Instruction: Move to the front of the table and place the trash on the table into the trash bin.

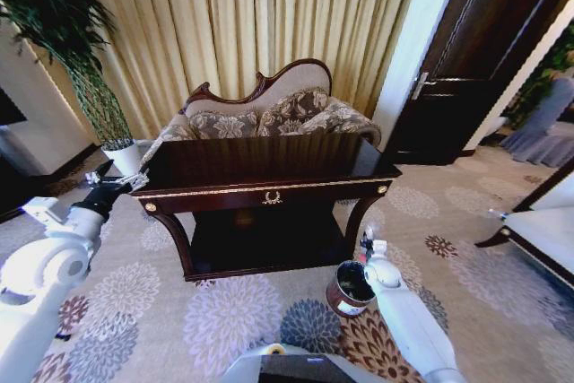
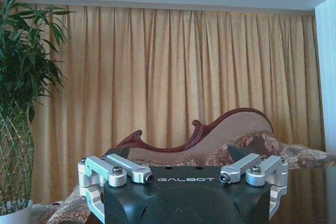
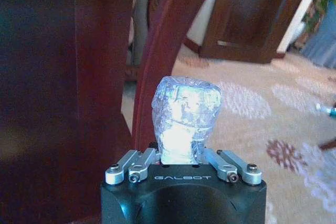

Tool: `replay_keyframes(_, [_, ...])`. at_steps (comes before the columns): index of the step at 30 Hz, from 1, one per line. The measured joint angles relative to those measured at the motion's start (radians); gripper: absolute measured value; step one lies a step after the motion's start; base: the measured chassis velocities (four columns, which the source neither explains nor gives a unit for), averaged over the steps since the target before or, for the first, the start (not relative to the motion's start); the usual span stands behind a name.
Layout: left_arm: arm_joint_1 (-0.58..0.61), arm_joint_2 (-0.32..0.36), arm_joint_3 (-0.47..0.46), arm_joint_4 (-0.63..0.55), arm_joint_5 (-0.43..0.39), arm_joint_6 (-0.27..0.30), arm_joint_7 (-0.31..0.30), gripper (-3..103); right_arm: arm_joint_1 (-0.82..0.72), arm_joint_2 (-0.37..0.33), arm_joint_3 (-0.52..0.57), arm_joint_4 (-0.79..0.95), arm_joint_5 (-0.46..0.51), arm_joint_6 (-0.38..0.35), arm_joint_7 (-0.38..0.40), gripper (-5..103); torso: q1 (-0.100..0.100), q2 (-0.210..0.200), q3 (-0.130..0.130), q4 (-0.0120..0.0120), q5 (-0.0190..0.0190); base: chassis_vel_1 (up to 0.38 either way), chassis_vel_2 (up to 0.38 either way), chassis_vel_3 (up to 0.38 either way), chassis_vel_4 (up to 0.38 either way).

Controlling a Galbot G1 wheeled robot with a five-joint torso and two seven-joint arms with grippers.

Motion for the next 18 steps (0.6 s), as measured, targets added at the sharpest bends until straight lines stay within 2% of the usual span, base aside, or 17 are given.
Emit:
replay_keyframes(3, [0.002, 0.0, 0.0, -0.008, 0.001, 0.0, -0.006, 100, -0.002, 0.009, -0.002, -0.018, -0.001, 0.012, 0.002, 22, 0.0, 0.0, 0.0, 0.0, -0.0001, 0.0, 0.0, 0.0, 0.0])
replay_keyframes(4, [0.002, 0.0, 0.002, -0.009, 0.003, 0.0, -0.008, 100, -0.002, 0.009, -0.007, -0.018, -0.001, 0.018, 0.001, 27, 0.0, 0.0, 0.0, 0.0001, -0.0001, 0.0, 0.0, 0.0, 0.0])
replay_keyframes(6, [0.001, 0.0, 0.004, -0.011, 0.004, 0.0, -0.01, 100, -0.002, 0.009, -0.011, -0.018, -0.001, 0.024, 0.001, 27, 0.0, 0.0, 0.0, 0.0001, -0.0001, 0.0, 0.0, 0.0, 0.0])
replay_keyframes(9, [0.0, 0.0, 0.009, -0.017, 0.004, 0.0, -0.011, 100, 0.002, 0.008, -0.016, -0.018, -0.004, 0.035, 0.002, 42, 0.0, 0.0, 0.0, 0.0002, -0.0002, 0.0, 0.0, 0.0, 0.0])
replay_keyframes(10, [0.0, 0.0, 0.009, -0.017, 0.004, 0.0, -0.011, 100, 0.002, 0.008, -0.016, -0.018, -0.004, 0.035, 0.002, 42, 0.0, 0.0, 0.0, 0.0002, -0.0002, 0.0, 0.0, 0.0, 0.0])
replay_keyframes(13, [0.001, 0.001, 0.008, -0.019, 0.004, 0.001, -0.011, 100, -0.001, 0.006, -0.018, -0.019, -0.012, 0.045, 0.003, 58, 0.0, 0.0, 0.0, 0.0001, -0.0001, 0.0, 0.0, 0.0, 0.0])
replay_keyframes(15, [0.002, 0.002, 0.008, -0.019, 0.004, 0.001, -0.011, 100, -0.004, 0.004, -0.017, -0.016, -0.012, 0.046, 0.004, 58, 0.0, 0.0, 0.0, 0.0, 0.0, 0.0, 0.0, 0.0, 0.0])
replay_keyframes(17, [0.002, 0.003, 0.008, -0.019, 0.005, 0.001, -0.011, 100, -0.009, 0.001, -0.015, -0.006, -0.012, 0.048, 0.005, 70, 0.0, 0.0, 0.0, 0.0, -0.0001, 0.0, 0.0, 0.0, 0.0])
replay_keyframes(18, [0.002, 0.003, 0.008, -0.019, 0.005, 0.001, -0.011, 100, -0.009, 0.001, -0.015, -0.006, -0.012, 0.048, 0.005, 70, 0.0, 0.0, 0.0, 0.0, -0.0001, 0.0, 0.0, 0.0, 0.0])
